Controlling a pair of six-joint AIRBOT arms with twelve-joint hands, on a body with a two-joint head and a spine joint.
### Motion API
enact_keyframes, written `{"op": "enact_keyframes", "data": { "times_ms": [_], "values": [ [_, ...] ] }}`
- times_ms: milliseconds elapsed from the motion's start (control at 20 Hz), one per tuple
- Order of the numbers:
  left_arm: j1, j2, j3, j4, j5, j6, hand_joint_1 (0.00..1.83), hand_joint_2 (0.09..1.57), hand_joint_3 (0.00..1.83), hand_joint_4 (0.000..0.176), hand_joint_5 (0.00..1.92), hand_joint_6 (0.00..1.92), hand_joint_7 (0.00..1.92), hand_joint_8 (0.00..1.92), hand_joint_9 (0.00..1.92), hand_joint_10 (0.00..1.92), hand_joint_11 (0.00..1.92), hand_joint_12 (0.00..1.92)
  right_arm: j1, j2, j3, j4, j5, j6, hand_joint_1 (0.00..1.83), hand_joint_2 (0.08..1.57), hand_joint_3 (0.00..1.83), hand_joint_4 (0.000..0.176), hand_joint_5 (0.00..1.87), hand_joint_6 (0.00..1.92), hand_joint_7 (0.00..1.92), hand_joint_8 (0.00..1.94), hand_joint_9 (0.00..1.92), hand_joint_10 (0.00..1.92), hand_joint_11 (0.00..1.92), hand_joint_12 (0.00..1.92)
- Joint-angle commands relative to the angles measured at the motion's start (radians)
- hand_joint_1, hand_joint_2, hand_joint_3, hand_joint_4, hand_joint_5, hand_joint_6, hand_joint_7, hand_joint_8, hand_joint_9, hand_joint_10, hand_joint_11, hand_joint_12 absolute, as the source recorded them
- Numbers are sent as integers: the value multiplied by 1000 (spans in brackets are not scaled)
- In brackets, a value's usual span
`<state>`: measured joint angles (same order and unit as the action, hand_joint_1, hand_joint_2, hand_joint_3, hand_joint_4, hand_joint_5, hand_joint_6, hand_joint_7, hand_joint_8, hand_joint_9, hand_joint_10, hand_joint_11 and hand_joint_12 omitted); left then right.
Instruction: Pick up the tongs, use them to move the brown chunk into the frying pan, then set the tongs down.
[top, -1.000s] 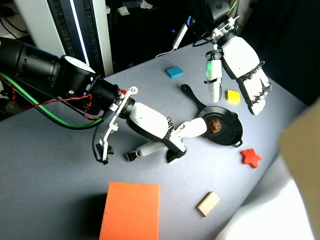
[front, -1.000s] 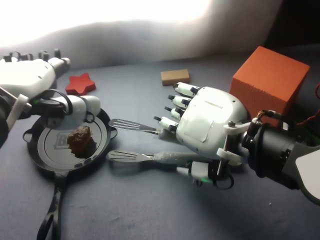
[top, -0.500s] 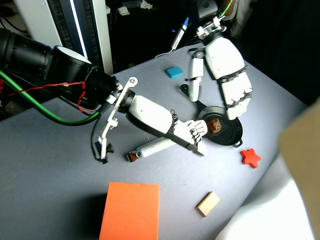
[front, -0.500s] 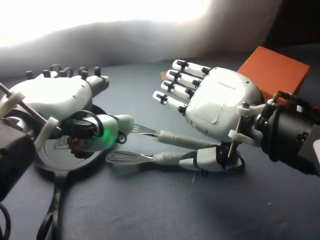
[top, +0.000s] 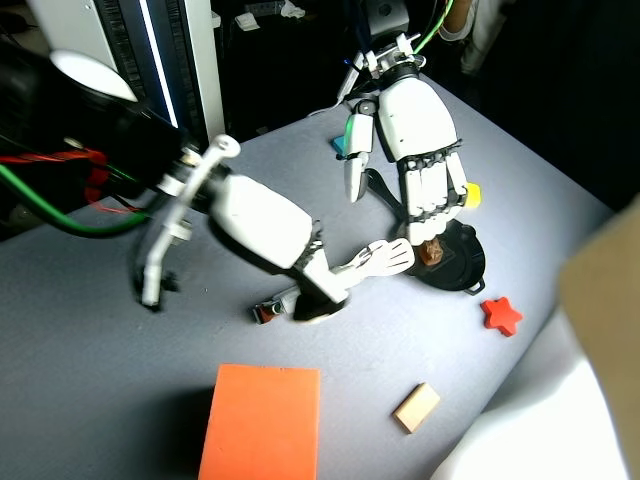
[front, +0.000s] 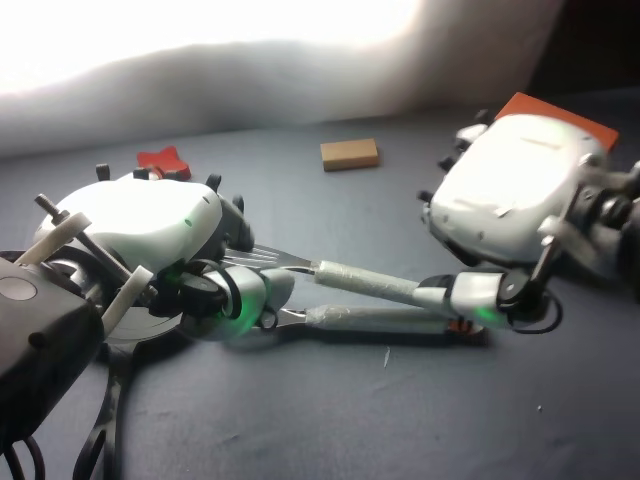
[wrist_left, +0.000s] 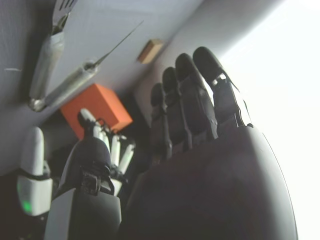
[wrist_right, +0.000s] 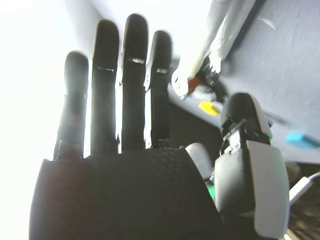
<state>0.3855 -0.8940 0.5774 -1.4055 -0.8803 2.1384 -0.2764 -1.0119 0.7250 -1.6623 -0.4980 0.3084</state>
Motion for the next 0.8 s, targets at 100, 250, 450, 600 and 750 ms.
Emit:
{"op": "enact_keyframes", "data": {
  "times_ms": [100,250,450,600,750],
  "values": [
    [-9,4,3,89,-60,-2,257,1368,2,0,944,909,971,1315,888,1554,662,1825,96,60,-50,330,-36,-227,278,1405,25,0,1140,1306,1363,1314,1293,1771,1239,1921],
    [-10,4,9,92,-64,-3,352,1386,4,0,1072,1514,1124,1610,1060,1795,930,1905,174,117,-103,595,-113,-388,668,1426,24,142,1280,1693,1394,1782,1399,1918,1416,1921],
    [-10,4,9,92,-64,-4,445,1466,8,0,1024,1755,1153,1763,1139,1884,1122,1921,226,176,-143,657,-115,-396,714,1440,41,176,1264,1826,1398,1884,1439,1921,1453,1921],
    [-10,4,9,93,-63,-7,497,1459,0,0,1015,1796,1145,1813,1146,1912,1138,1921,224,226,-142,657,-23,-393,765,1413,41,176,1290,1896,1423,1932,1473,1921,1484,1921],
    [-10,4,11,93,-63,-14,650,1412,0,0,1013,1847,1110,1845,1113,1921,1132,1921,223,235,-133,656,33,-397,689,1433,80,176,1274,1862,1405,1886,1438,1921,1441,1921]
  ]
}}
